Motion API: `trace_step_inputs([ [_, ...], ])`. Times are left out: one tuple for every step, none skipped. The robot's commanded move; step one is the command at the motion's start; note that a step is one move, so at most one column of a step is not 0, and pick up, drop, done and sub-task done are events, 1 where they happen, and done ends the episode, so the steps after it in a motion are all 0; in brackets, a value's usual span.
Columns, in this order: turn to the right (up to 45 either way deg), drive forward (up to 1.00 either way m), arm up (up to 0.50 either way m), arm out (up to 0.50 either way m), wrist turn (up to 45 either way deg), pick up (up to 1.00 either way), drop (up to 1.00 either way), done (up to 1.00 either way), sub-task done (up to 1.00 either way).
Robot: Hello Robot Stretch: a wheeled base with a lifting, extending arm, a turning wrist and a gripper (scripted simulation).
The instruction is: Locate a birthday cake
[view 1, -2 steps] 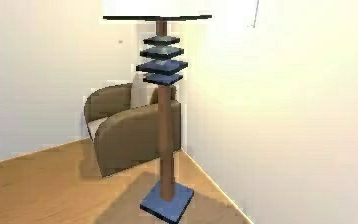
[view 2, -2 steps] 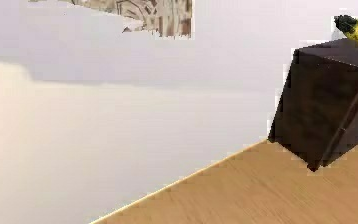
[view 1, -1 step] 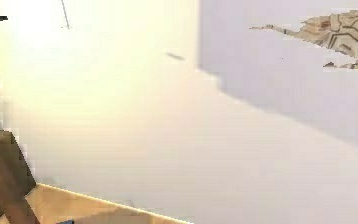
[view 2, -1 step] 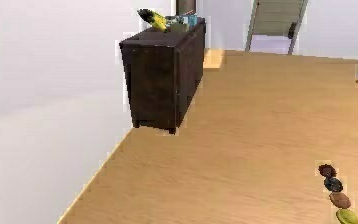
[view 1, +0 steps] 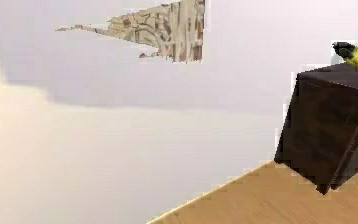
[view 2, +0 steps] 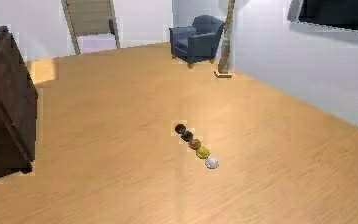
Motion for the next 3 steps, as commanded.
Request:
trace_step_inputs([
  [45.0, 0.0, 0.0, 0.0, 0.0, 0.0, 0.0, 0.0, 0.0],
  [21.0, 0.0, 0.0, 0.0, 0.0, 0.0, 0.0, 0.0, 0.0],
  [0.0, 1.0, 0.0, 0.0, 0.0, 0.0, 0.0, 0.0, 0.0],
])
